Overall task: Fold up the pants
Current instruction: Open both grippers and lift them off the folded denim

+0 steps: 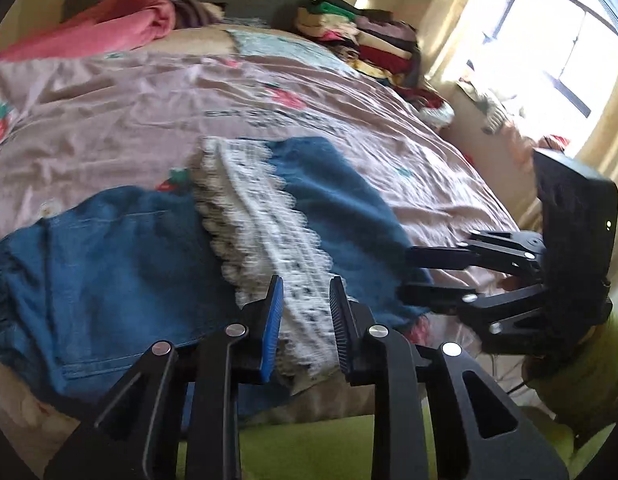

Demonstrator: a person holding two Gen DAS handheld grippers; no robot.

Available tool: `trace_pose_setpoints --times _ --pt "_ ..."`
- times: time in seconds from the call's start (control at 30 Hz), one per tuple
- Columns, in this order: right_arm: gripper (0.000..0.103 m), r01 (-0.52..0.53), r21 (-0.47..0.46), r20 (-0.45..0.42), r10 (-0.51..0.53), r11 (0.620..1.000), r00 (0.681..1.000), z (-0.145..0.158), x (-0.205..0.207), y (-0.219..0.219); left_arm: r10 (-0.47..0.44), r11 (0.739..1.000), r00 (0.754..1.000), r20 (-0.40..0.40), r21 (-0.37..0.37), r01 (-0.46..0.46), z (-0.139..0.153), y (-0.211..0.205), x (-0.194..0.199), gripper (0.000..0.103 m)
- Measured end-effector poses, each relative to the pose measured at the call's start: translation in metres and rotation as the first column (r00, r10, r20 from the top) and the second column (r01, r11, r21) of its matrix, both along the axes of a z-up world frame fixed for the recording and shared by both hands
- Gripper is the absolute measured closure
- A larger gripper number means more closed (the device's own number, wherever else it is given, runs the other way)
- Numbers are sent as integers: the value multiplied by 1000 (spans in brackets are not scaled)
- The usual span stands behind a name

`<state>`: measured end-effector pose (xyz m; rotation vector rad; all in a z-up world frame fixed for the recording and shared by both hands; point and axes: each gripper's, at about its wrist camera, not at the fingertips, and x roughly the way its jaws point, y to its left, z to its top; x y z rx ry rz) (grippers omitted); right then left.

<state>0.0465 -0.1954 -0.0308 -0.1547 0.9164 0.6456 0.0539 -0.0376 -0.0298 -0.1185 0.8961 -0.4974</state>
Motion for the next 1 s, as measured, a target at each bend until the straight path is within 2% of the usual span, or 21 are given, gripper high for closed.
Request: trace_pose_setpoints --times 0.07,0.1,0.13,0.17,0.23,0.5,0.53,0.57,0.6,0.8,0.87,1.0 --pt "71 11 -24 -10 -12 1000 1000 -7 1 1 -39 996 998 -51 74 43 -14 -14 2 80" --pt "71 36 -84 -13 -37 996 999 -14 1 2 -52 990 994 -101 127 64 -28 -18 3 80" --pt "74 45 -131 -8 -46 990 999 -18 0 2 -59 987 990 -127 141 77 -36 -19 2 80" --pt "75 42 -176 1 -42 983 999 -23 -3 3 -57 988 990 -130 135 74 -40 -17 0 80" --pt "75 34 -198 10 -33 980 999 -28 -9 2 -56 993 988 -143 96 70 -40 -9 -4 79" --pt "73 67 -153 -43 -74 986 996 -31 -4 -7 -40 996 989 -144 68 50 -42 -3 -9 74" --pt "73 70 -146 -46 -78 987 996 -28 -4 -7 -37 997 989 -143 68 47 -41 -3 -8 70" --pt "72 73 -135 -45 -80 988 996 -24 -5 -8 -34 997 989 -141 69 44 -40 -2 -9 59" --pt "71 76 -125 -44 -82 989 996 -22 -5 -9 -35 997 990 -138 68 45 -38 -2 -10 55" --pt "58 93 -77 -32 -95 993 995 -7 -10 -13 -17 997 995 -102 72 25 -26 4 -16 51" --pt "52 97 -70 -26 -99 993 995 -3 -11 -13 -8 997 996 -87 78 15 -21 7 -18 46" --pt "45 104 -48 -9 -105 993 994 6 -14 -15 14 997 998 -58 77 -9 -12 13 -22 46"
